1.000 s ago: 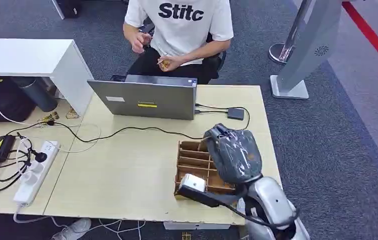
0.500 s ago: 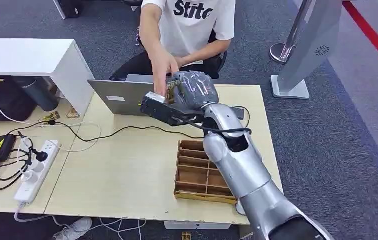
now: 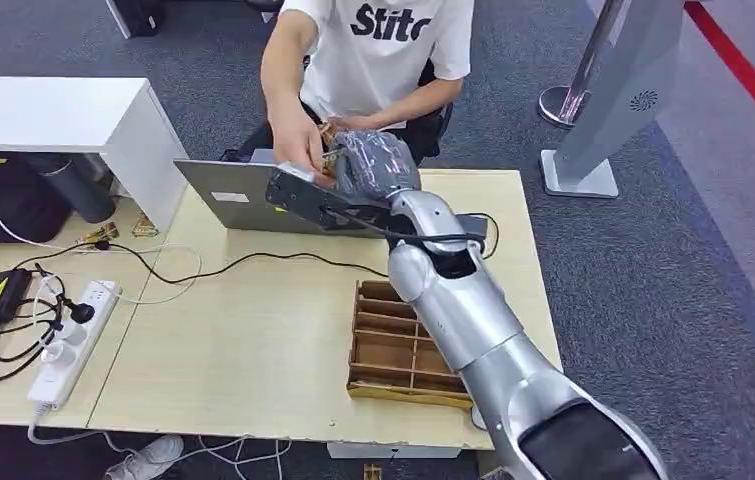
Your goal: Pass the card to the sensor for recognition and then transmit it.
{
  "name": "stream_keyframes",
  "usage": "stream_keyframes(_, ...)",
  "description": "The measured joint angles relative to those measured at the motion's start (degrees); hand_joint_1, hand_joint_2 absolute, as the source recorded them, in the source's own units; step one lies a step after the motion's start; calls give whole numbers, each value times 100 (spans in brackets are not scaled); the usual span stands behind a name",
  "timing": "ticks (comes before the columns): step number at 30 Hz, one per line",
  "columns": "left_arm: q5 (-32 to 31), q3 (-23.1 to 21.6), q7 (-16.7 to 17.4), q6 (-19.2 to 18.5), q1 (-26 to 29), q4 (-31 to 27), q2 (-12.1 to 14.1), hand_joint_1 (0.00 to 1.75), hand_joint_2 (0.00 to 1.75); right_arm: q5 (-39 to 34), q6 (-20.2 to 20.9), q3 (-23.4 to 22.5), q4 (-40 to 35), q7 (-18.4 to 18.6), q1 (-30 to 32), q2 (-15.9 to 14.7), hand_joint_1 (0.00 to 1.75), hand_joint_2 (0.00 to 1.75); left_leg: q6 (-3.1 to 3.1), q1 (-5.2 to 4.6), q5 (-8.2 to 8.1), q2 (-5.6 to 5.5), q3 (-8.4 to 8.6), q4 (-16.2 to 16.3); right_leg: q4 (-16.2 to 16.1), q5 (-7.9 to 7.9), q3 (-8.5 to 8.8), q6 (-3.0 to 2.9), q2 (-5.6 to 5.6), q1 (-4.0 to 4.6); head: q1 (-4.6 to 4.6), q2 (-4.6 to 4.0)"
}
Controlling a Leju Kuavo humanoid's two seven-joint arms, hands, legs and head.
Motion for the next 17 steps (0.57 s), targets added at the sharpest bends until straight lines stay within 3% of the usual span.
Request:
stream_keyframes(1,-2,0,2,2,0,0,0,0,175,-37,0,-9,20,-35,-7,2,0,175,0,0,0,-1,0,0,0,0,0,0,0,0,0,0)
stream_keyframes(6,-9,-2,11,2,1,0,0,0,175,-284,31,-114,96,-247,-4,31,0,175,0,0,0,2,-2,0,0,0,-2,0,0,0,0,0)
stream_keyframes(17,-9,0,15,17,3,2,0,0,175,-321,17,-208,57,-293,33,42,0,175,0,0,0,1,-2,0,0,0,-3,0,0,0,0,0)
